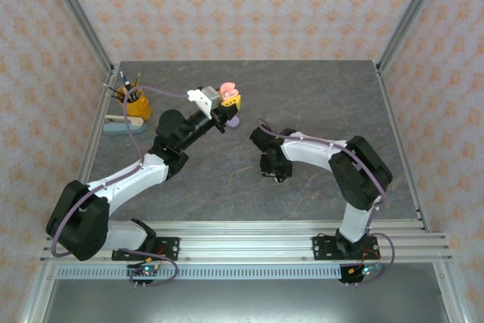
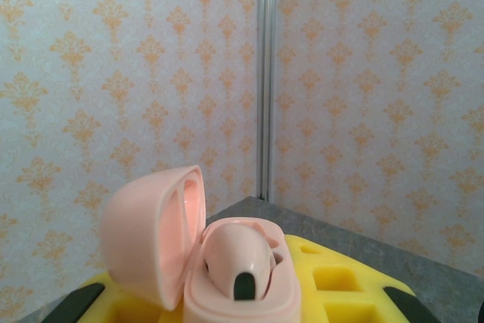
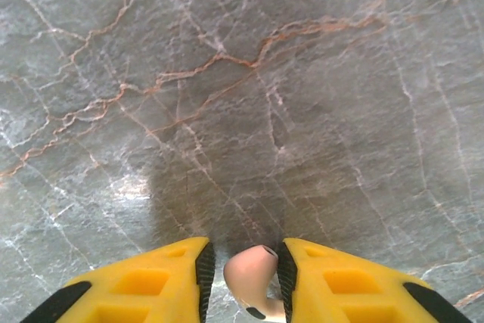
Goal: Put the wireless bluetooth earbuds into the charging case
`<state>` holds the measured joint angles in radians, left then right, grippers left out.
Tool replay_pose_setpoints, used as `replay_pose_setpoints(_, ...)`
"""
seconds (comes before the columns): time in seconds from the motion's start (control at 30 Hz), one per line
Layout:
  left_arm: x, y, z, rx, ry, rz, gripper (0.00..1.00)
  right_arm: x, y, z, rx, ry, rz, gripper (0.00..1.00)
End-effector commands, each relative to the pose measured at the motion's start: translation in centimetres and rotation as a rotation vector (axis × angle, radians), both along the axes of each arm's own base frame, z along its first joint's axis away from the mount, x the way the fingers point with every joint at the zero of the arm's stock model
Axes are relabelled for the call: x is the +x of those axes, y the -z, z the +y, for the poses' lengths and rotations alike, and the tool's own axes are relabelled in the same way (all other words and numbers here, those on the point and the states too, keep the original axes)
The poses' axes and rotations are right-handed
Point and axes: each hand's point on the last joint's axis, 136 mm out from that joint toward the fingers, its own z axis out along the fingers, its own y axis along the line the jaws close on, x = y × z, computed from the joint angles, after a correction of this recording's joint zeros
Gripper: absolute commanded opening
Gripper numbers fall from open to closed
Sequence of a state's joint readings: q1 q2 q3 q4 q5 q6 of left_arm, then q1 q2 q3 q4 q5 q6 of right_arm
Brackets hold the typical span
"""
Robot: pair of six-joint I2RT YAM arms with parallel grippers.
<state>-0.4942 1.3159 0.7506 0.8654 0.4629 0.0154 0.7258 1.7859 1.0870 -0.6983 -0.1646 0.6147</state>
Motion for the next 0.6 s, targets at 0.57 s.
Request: replay_pose_setpoints(0.57,-0.2,-2.3,0.8,-0.025,-0.017,-0.049,0.0,-3.4,2.0,-2.3,-0.115,-0.189,0.177,0.3)
